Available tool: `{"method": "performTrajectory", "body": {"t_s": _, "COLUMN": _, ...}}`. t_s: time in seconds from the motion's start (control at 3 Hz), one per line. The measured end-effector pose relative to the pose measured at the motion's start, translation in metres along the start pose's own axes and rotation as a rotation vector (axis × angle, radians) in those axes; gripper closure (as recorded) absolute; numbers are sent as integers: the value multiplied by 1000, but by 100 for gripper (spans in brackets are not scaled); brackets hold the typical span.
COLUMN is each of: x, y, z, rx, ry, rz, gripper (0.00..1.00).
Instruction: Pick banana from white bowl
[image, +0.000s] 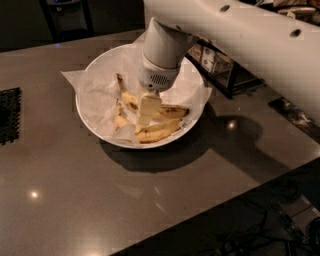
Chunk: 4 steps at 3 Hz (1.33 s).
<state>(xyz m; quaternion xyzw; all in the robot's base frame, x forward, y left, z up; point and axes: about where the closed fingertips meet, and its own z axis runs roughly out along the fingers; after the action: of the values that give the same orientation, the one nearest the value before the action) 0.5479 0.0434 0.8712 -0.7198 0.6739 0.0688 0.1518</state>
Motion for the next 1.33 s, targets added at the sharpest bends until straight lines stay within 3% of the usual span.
{"method": "performTrajectory", "body": {"t_s": 0.67, "x": -1, "y": -13, "z": 10, "rx": 4, "ry": 2, "rz": 20, "gripper": 43}}
{"method": "performTrajectory", "body": {"t_s": 1.33, "x": 11, "y": -9, "z": 15, "rx": 19, "ry": 2, "rz": 78, "gripper": 44}}
